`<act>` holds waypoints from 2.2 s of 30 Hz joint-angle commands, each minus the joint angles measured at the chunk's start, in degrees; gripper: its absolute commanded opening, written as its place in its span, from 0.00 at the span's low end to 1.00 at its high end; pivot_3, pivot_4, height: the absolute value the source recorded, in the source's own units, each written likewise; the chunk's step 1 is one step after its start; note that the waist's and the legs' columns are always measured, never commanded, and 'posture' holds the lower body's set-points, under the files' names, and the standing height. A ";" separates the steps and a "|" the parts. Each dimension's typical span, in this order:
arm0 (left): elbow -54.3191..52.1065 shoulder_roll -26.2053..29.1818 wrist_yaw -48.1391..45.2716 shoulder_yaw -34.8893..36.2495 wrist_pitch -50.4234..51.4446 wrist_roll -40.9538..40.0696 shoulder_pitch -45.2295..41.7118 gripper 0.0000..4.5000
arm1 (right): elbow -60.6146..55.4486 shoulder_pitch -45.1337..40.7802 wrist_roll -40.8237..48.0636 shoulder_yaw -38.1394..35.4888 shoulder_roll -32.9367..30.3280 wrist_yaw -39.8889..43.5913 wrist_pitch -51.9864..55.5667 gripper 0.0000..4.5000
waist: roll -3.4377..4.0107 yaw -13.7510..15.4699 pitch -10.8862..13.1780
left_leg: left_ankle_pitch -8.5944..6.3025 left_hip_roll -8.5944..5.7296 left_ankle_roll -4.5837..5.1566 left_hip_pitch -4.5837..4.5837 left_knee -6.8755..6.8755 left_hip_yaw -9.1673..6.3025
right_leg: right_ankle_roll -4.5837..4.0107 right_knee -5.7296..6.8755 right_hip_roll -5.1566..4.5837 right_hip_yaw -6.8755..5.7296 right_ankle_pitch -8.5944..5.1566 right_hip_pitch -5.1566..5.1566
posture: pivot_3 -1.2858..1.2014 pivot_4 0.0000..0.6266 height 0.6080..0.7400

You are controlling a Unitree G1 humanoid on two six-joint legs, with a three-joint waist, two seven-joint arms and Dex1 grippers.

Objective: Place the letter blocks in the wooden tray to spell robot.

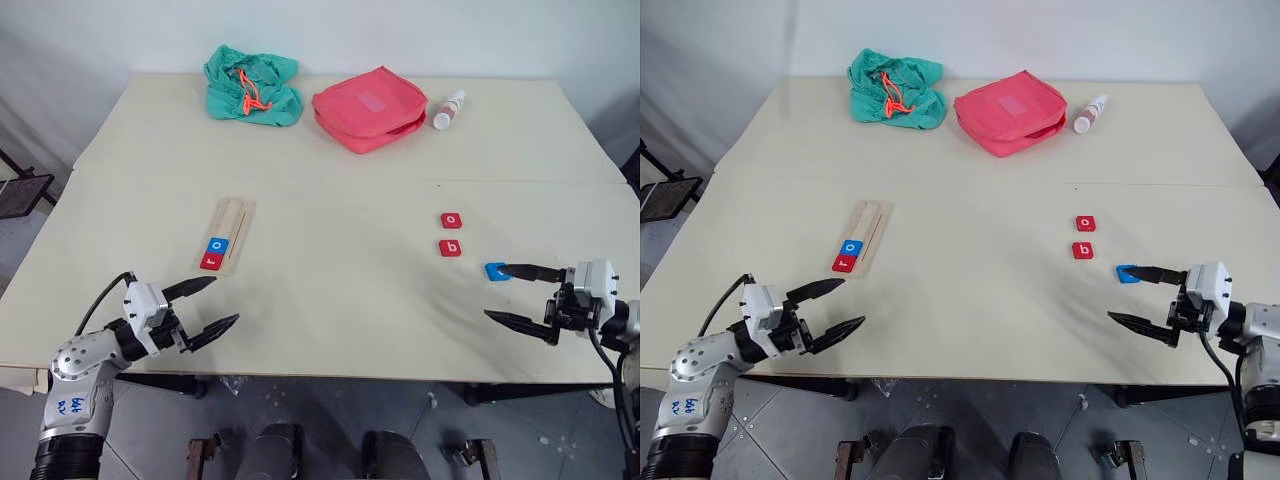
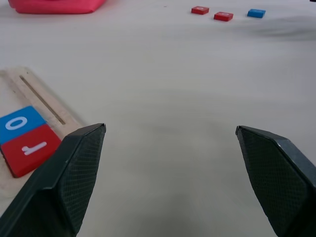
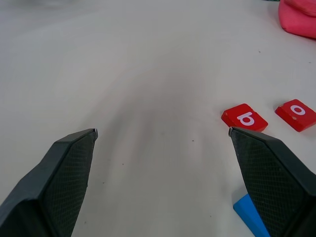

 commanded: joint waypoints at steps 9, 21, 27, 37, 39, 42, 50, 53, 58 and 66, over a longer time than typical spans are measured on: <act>-9.88 1.73 4.63 1.68 3.82 -0.14 5.60 1.00 | 1.77 -5.88 -1.16 0.64 1.11 3.21 1.38 0.99 | 0.00 -0.29 0.00 | 0.00 0.02 0.00 0.00 -0.03 0.01 | 0.00 0.01 0.01 0.02 0.00 -0.03 | 0.52 0.24 1.00; -24.59 4.22 13.98 7.64 12.73 2.11 17.86 1.00 | 1.59 -14.22 -1.21 7.53 3.57 3.80 3.91 0.99 | 0.01 0.01 0.01 | -0.01 0.00 0.00 -0.03 0.03 -0.05 | 0.00 -0.03 -0.01 0.06 0.00 0.00 | 0.52 0.24 1.00; -31.14 2.22 31.60 5.79 29.20 6.93 11.14 1.00 | 3.12 -17.45 -1.11 9.51 4.53 3.80 4.34 0.99 | 0.01 0.01 0.01 | -0.01 0.01 -0.01 -0.03 0.11 -0.07 | 0.00 0.03 0.01 0.07 0.00 0.01 | 0.52 0.24 1.00; -36.38 -2.17 46.42 -0.48 52.29 9.41 -1.02 1.00 | 1.32 -17.07 -0.15 11.20 4.11 3.80 5.65 0.99 | 0.01 0.12 0.01 | -0.03 0.01 -0.02 -0.05 0.13 -0.08 | 0.00 0.08 0.02 0.06 0.00 -0.01 | 0.52 0.24 1.00; -35.11 -2.96 48.67 -0.89 56.02 9.90 -4.41 1.00 | 1.31 -17.06 -0.11 11.36 3.93 3.80 5.74 0.99 | 0.01 0.11 0.01 | -0.03 0.01 -0.02 -0.07 0.19 -0.11 | 0.00 0.10 0.02 0.05 0.00 0.00 | 0.52 0.24 1.00; -33.78 -4.72 50.94 -0.47 59.26 10.02 -7.95 1.00 | 1.27 -16.88 -0.02 11.56 3.67 3.80 5.74 0.99 | 0.01 0.02 0.01 | -0.04 0.00 -0.03 -0.09 0.18 -0.11 | 0.00 0.10 0.02 0.06 0.00 -0.02 | 0.52 0.24 1.00; -28.12 -5.58 51.77 -3.51 62.88 11.89 -14.36 1.00 | 0.10 -15.60 0.99 11.63 3.40 3.80 5.98 0.99 | 0.00 0.02 0.01 | -0.04 0.00 -0.04 -0.11 0.17 -0.10 | 0.00 0.10 0.04 0.05 0.00 -0.06 | 0.52 0.24 1.00; -27.21 -6.39 53.09 -3.69 66.61 12.18 -16.30 1.00 | -0.48 -15.36 2.49 11.87 3.23 3.80 6.39 0.99 | -0.01 0.07 0.02 | -0.04 0.00 -0.04 -0.15 0.25 -0.13 | 0.00 0.13 0.04 0.05 0.00 -0.05 | 0.52 0.24 1.00; -27.08 -6.83 53.11 -4.58 68.59 12.42 -17.35 1.00 | 0.28 -15.44 2.19 11.72 3.36 3.80 5.99 0.99 | -0.02 0.03 0.02 | -0.04 0.00 -0.04 -0.15 0.24 -0.15 | 0.00 0.13 0.04 0.04 0.00 -0.05 | 0.52 0.24 1.00; -27.13 -7.08 53.06 -6.13 74.10 12.82 -18.43 1.00 | 1.19 -15.58 5.13 10.83 2.64 3.80 9.02 0.99 | -0.02 0.14 0.02 | -0.05 -0.02 -0.04 -0.15 0.26 -0.16 | 0.00 0.15 0.03 0.06 0.00 -0.04 | 0.52 0.24 1.00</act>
